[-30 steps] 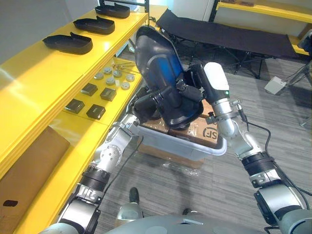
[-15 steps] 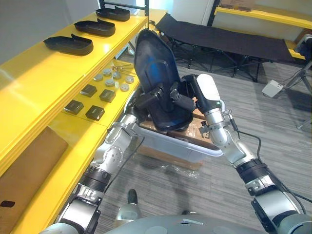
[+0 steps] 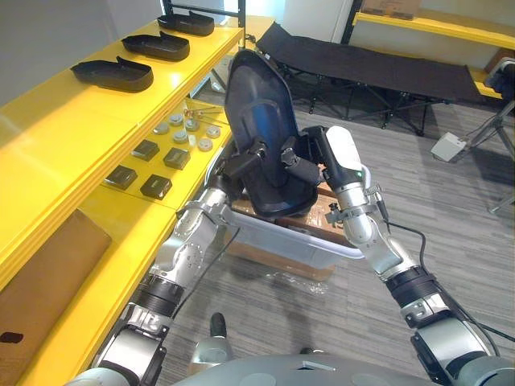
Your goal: Walk over and take three plastic housings, then place them on the shelf
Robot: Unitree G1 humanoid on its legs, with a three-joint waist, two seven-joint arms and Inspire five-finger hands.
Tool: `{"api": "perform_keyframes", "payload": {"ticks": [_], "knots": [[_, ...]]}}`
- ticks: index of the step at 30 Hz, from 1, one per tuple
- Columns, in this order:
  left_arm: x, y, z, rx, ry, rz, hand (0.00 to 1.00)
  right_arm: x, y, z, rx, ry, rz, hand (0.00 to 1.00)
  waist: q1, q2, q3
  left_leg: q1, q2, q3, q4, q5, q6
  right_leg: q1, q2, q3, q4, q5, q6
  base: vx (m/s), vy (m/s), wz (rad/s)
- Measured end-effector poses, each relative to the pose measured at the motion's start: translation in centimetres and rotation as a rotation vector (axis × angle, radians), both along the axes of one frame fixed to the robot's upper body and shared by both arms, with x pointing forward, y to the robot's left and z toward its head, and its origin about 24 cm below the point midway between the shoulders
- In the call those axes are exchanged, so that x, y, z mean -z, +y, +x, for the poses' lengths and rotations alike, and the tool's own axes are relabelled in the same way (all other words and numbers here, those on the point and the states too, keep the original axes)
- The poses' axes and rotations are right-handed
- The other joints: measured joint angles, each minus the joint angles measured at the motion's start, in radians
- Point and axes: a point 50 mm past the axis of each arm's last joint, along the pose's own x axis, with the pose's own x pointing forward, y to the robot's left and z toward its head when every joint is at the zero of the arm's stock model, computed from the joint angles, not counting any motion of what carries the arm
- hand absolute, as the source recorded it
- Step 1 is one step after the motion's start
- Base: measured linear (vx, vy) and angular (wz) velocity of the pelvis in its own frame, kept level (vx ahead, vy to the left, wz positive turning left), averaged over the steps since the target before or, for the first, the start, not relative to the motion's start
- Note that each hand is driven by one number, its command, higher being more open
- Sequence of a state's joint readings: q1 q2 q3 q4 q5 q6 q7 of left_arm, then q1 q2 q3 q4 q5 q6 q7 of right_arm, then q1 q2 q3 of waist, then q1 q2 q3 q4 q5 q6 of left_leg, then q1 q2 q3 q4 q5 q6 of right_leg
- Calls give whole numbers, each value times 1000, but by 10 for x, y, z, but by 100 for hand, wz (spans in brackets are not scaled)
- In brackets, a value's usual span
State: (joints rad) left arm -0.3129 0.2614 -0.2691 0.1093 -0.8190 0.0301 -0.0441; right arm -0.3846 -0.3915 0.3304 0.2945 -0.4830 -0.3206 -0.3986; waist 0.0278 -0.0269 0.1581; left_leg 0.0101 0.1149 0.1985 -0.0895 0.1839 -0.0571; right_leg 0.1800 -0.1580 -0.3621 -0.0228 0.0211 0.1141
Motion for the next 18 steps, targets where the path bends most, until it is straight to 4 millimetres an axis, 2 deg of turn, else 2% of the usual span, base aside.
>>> {"api": "perform_keyframes", "payload": {"ticks": [5, 8, 14, 16, 18], "knots": [[4, 1, -3, -7, -1, -18, 0, 1, 2, -4, -15, 27, 99, 100, -1, 10, -8, 1, -5, 7, 0, 0, -2, -6, -1, 3, 3, 0, 0, 0, 0, -3], [9, 2, -12, -35, 0, -43, 0, 1, 3, -9, -25, 38, 154, 100, -4, 22, -16, 1, -5, 11, 0, -1, -3, -10, -1, 4, 5, -2, -2, 0, 0, -3], [18, 4, -26, -69, -1, -22, 0, 11, 3, -17, -17, 112, 247, 100, -7, 45, -31, -1, -3, 16, 0, -4, -6, -22, 0, 6, 7, -10, -11, 1, -2, -3], [21, 3, -29, -94, -8, -4, 0, 15, 2, -18, -10, 131, 258, 100, -5, 47, -32, -1, -2, 17, 0, -4, -6, -23, 0, 8, 7, -10, -11, 0, 0, 0], [23, 6, -34, -156, -28, 31, 0, 20, 2, -21, -12, 174, 341, 100, -6, 47, -32, -1, -2, 17, 0, -4, -7, -23, 0, 9, 7, -11, -12, 0, 0, 0]]}}
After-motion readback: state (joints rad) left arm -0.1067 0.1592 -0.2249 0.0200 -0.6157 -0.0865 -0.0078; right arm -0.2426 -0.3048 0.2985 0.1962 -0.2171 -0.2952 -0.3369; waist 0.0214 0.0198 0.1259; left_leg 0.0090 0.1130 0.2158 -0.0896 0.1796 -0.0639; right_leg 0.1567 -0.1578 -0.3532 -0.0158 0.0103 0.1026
